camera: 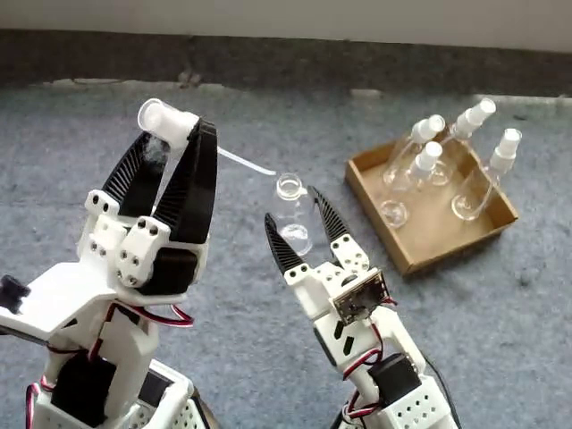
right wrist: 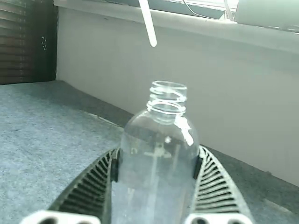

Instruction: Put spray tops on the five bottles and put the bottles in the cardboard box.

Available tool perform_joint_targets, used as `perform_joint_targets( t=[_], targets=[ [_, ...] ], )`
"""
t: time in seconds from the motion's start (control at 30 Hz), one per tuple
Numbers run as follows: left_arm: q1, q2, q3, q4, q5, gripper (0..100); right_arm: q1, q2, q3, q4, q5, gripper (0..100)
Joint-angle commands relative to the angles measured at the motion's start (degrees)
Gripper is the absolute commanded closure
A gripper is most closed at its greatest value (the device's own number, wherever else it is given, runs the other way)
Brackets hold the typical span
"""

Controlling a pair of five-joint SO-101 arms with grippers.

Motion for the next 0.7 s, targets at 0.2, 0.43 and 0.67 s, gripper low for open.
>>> perform_joint_targets(
  t=[0.2,0.43,0.67],
  targets=[
    [5.2,0.8,0.9,0.2,-1.9,99,-0.9,-1.0,6.8,1.7,0.1,91.7],
    [5.7,0.9,2.0,0.1,-6.5,99,-0.9,-1.1,6.8,1.9,0.1,91.7],
    [5.7,2.5,2.5,-0.2,-6.4,99,-0.9,-1.1,6.8,1.9,0.1,91.7]
  ],
)
